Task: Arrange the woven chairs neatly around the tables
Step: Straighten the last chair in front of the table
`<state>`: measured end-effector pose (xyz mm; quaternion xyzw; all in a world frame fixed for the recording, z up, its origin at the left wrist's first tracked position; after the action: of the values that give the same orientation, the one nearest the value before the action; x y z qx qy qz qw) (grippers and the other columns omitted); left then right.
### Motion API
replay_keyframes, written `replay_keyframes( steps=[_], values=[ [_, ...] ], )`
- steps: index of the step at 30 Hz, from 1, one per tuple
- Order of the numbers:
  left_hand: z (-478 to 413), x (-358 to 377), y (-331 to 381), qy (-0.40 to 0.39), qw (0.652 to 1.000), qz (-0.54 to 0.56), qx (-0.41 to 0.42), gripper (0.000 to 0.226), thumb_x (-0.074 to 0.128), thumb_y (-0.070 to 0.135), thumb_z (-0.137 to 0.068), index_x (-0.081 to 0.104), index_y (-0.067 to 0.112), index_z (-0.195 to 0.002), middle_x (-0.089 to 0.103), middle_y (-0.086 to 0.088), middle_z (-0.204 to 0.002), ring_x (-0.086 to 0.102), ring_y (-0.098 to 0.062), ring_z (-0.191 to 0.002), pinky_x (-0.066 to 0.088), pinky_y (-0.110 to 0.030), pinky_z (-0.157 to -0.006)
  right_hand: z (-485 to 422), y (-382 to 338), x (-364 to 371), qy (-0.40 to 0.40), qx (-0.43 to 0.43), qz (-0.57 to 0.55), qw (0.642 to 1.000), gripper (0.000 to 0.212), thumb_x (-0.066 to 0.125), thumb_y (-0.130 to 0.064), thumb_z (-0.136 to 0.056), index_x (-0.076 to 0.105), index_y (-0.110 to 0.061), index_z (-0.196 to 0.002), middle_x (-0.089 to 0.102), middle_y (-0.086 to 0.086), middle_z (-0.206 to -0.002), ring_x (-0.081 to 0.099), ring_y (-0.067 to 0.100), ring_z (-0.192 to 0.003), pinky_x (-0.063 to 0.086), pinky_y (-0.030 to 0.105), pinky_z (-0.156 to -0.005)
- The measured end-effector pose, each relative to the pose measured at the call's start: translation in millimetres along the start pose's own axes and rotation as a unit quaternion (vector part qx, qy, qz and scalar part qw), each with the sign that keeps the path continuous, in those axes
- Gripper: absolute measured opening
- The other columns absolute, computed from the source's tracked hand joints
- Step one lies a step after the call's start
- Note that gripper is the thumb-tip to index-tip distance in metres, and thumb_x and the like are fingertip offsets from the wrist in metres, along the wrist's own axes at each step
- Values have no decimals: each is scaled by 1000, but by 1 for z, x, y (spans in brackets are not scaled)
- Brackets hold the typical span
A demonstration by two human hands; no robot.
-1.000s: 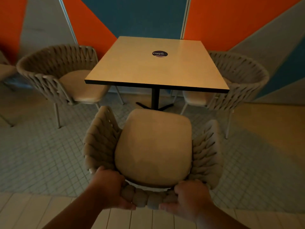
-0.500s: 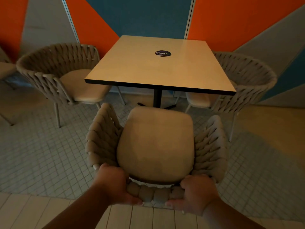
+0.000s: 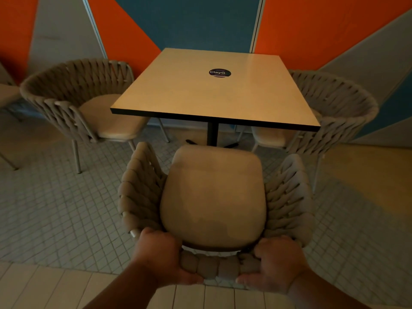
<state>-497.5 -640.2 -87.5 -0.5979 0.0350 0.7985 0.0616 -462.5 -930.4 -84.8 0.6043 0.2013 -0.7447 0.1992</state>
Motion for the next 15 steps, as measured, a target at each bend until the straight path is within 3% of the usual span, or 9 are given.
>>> replay_keyframes(
  steps=[3, 6, 10, 15],
  values=[
    [-3, -7, 3, -9, 1000, -5, 15, 85, 41, 104, -39, 60, 34, -83, 70, 15, -87, 65, -13, -92, 33, -34, -81, -2, 7, 9, 21, -1, 10, 1000, 107, 23, -110, -46, 69, -20, -83, 67, -5, -82, 65, 21, -82, 41, 31, -68],
    [-13, -10, 10, 3, 1000, 3, 12, 93, 42, 105, -39, 66, 32, -91, 72, 14, -88, 65, -14, -93, 35, -34, -80, -6, 23, 13, 44, -2, -1, 999, 106, 23, -110, -47, 70, -21, -82, 67, -6, -81, 65, 22, -79, 49, 33, -73],
    [-36, -12, 29, 1, 1000, 4, -3, 102, 33, 109, -35, 71, 32, -91, 71, 13, -82, 65, -16, -87, 36, -36, -78, -16, 50, 4, 48, 13, 12, 999, 106, 9, -109, -36, 61, -26, -76, 66, -6, -82, 64, 19, -83, 47, 30, -76],
    [-40, -7, 37, 13, 1000, 15, -20, 102, 31, 110, -34, 70, 31, -86, 69, 15, -78, 64, -13, -83, 33, -35, -77, -15, 64, 7, 40, 6, 9, 999, 104, 12, -109, -39, 62, -26, -74, 62, -6, -76, 63, 19, -78, 43, 31, -70]
  ],
)
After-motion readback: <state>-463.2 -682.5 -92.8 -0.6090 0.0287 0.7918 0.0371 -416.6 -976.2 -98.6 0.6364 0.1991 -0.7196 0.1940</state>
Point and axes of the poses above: each hand's wrist, its own z-axis away from the middle knuckle, its own x-axis out of the palm, y = z × x, the point moved 1 cm from there along -z, towards the middle knuckle
